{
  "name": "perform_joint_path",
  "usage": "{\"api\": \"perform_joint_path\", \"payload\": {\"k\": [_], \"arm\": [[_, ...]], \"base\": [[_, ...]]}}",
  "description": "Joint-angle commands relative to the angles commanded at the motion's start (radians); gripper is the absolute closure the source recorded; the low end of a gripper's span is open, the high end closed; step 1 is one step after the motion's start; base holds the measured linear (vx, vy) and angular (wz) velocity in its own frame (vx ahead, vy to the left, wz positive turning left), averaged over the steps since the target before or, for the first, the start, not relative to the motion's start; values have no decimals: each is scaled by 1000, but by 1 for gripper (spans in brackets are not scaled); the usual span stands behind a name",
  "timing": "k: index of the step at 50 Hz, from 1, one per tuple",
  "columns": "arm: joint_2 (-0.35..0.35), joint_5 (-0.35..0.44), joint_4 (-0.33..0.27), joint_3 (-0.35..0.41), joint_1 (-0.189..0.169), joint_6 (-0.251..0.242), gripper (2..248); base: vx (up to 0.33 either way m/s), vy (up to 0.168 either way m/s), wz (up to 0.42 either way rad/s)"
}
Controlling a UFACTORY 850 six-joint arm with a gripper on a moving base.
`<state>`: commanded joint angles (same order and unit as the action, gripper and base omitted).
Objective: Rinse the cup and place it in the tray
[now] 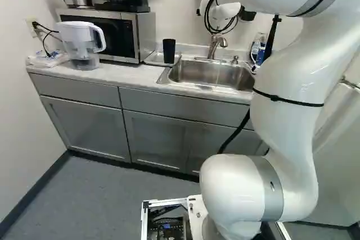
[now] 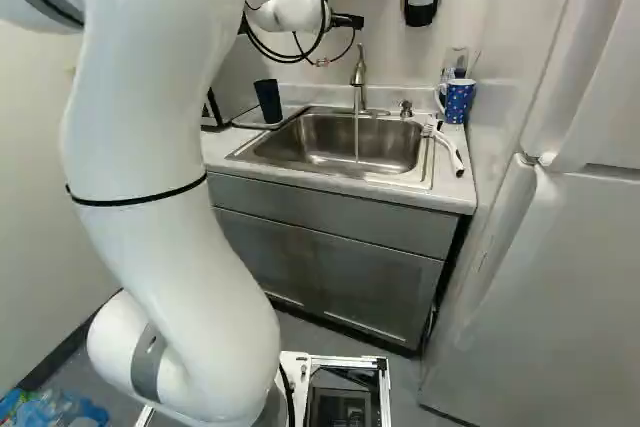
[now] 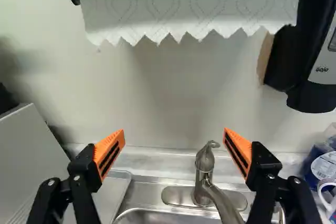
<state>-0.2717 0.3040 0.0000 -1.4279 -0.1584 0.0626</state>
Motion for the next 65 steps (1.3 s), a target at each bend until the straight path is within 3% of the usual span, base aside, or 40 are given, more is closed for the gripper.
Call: {"api": "perform_joint_path", "payload": {"k": [28, 43, 65], "arm": [[-136, -81, 0, -158, 4, 0, 3], [-157, -124, 0, -184, 2, 0, 3], [-161, -124, 0, -188, 2, 0, 3]], "base": [[0, 0, 0], [0, 0, 0], [0, 0, 0]]}}
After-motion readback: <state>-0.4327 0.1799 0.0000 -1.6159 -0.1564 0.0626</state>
